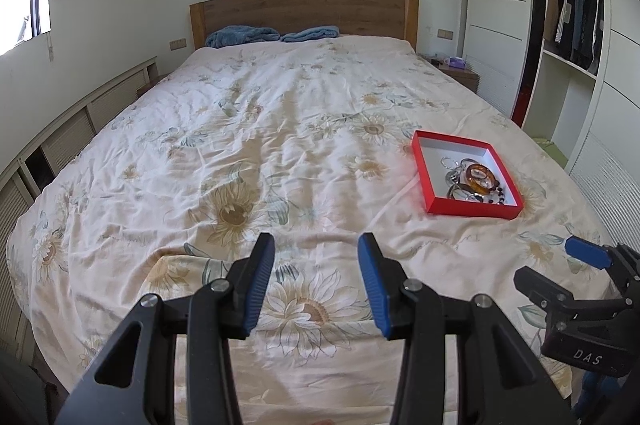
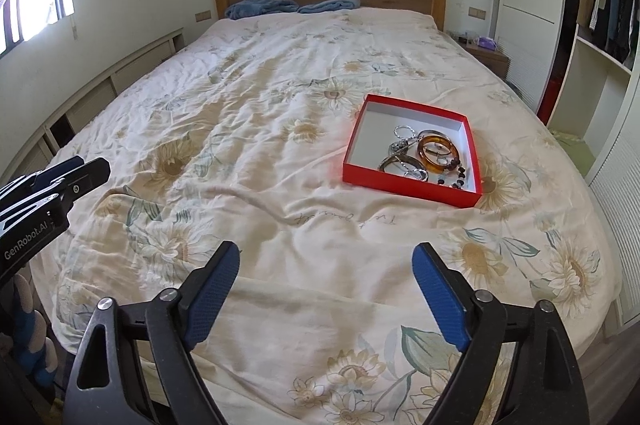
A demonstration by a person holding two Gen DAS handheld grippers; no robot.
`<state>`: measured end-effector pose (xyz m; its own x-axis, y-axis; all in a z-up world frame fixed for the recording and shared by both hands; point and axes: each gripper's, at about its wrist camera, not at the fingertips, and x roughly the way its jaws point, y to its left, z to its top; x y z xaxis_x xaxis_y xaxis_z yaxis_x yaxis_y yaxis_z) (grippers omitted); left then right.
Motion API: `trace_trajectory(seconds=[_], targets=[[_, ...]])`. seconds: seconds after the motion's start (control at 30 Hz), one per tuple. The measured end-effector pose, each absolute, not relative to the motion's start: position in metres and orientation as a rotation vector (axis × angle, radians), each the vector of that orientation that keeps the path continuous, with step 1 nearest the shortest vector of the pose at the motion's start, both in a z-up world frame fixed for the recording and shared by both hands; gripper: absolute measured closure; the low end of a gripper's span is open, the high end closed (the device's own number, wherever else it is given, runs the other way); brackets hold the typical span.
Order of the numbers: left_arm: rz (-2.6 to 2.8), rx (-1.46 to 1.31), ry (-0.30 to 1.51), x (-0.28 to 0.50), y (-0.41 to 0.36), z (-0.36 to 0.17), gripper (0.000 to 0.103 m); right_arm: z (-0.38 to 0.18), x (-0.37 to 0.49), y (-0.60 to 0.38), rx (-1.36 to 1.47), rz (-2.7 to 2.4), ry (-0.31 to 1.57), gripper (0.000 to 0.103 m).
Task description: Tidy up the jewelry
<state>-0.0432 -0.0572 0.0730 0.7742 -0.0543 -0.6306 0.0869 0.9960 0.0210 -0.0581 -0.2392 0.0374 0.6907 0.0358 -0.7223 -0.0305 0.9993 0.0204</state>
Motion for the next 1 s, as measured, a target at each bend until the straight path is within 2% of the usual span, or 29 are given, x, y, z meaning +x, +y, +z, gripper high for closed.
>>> trace_trajectory(seconds=[0.07,0.13,0.23,1.0], targets=[[-0.074,0.053,0.689,-0.041,-0.058,0.071,0.062,0.035,-0.057,-0.240,0.009,0.037,0.811,0.012],[-0.070,0.055,0.695,-0.040,-0.059,0.069,0.062,0.033,-0.055,-0.242,0.012,0.032,0.814,0.004],[-0.066,0.056,0.707,-0.037,-0.058,0.065,0.057,0.030,-0.054,-0.246,0.018,0.026,0.815,0.001],[-0.084,0.073,0.775,-0.021,-0.067,0.039,0.057,0.002,-0.036,-0.259,0.052,-0.005,0.868,0.000]])
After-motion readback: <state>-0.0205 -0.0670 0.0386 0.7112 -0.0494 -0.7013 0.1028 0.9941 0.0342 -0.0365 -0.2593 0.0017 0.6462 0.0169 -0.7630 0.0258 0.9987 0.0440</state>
